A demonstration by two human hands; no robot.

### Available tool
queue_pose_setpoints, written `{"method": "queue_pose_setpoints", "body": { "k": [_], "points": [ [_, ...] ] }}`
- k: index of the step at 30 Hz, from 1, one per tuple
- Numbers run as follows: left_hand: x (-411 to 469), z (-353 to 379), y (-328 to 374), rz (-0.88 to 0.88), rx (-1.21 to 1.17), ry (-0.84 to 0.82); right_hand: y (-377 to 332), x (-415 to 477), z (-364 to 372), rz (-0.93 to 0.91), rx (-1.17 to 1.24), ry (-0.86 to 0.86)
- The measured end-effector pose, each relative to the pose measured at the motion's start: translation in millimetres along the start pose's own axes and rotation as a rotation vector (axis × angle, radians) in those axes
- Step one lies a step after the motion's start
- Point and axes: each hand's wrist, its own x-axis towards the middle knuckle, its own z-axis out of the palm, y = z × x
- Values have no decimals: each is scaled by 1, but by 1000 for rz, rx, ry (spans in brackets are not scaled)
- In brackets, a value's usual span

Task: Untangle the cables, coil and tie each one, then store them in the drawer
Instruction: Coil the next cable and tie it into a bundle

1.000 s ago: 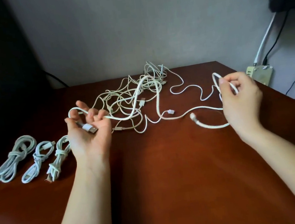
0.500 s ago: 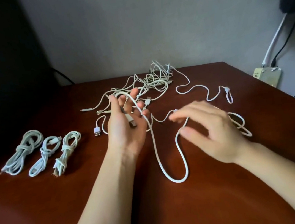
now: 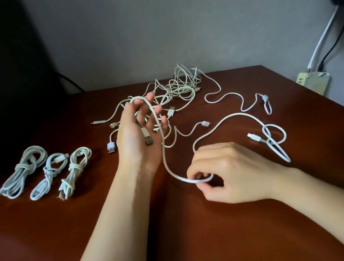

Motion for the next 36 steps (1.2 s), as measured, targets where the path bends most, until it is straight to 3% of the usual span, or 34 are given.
{"method": "queue_pose_setpoints", "body": {
  "k": [3, 10, 16, 21, 26, 36],
  "points": [
    [-1, 0, 2, 6, 47, -7, 3, 0, -7, 80, 39, 148],
    [-10, 10, -13, -39, 490, -147, 10, -3, -20, 160, 90, 454],
    [-24, 19, -27, -205, 592, -439, 19, -5, -25, 254, 110, 618],
    [-28, 25, -28, -325, 601, -512, 22, -5, -26, 368, 220, 707],
    [-27, 24, -25, -338, 623, -542, 27, -5, -26, 469, 219, 701],
    [-27, 19, -22, -409, 713, -600, 29, -6, -23, 451, 184, 534]
  ]
}}
